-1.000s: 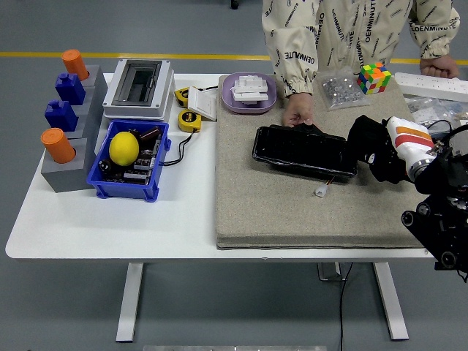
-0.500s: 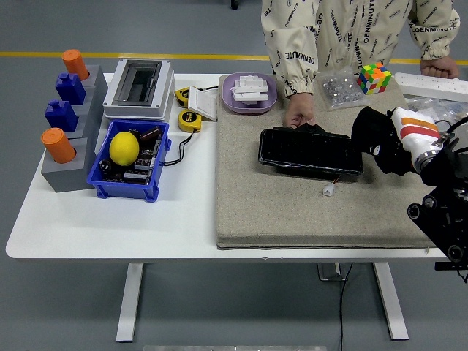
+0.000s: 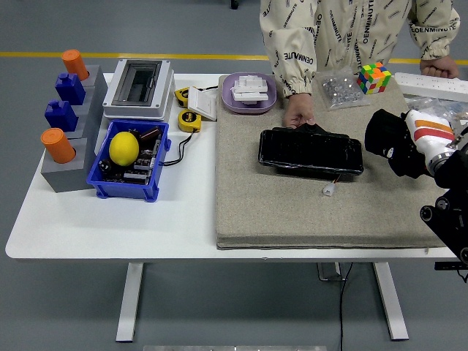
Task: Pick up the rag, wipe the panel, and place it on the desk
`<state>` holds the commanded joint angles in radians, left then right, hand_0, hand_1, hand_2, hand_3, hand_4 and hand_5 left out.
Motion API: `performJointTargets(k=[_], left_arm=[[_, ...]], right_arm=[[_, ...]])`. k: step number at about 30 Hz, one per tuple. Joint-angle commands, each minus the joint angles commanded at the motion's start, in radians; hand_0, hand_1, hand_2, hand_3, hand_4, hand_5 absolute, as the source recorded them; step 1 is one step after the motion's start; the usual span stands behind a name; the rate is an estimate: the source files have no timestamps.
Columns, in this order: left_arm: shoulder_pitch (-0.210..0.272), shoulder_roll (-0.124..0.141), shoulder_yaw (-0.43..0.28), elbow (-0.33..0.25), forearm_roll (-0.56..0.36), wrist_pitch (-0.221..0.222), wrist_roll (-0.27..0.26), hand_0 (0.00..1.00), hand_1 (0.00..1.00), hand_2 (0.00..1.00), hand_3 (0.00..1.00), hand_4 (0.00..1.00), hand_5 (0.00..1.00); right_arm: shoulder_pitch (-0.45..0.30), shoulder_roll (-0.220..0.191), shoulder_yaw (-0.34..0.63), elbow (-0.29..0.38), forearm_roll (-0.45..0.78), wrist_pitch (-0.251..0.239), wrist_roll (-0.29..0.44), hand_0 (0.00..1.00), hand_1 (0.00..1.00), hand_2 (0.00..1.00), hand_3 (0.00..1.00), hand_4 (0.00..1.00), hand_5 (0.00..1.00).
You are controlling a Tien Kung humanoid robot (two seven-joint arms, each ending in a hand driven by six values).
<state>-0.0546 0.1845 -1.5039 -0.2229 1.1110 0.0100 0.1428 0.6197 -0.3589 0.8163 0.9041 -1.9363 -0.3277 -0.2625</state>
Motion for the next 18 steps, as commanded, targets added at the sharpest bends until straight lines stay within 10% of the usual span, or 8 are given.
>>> performJointTargets(k=[18], left_arm=[[0.000,0.003,-0.015,0.001,0.000,0.001,0.000,0.612,0.640,0.654,0.562,0.627,0.436]], right_arm=[[-0.006,-0.010,0.009,0.001,-0.003,0.002,-0.001,0.330,0.445,0.493,0.514,0.871,0.270]])
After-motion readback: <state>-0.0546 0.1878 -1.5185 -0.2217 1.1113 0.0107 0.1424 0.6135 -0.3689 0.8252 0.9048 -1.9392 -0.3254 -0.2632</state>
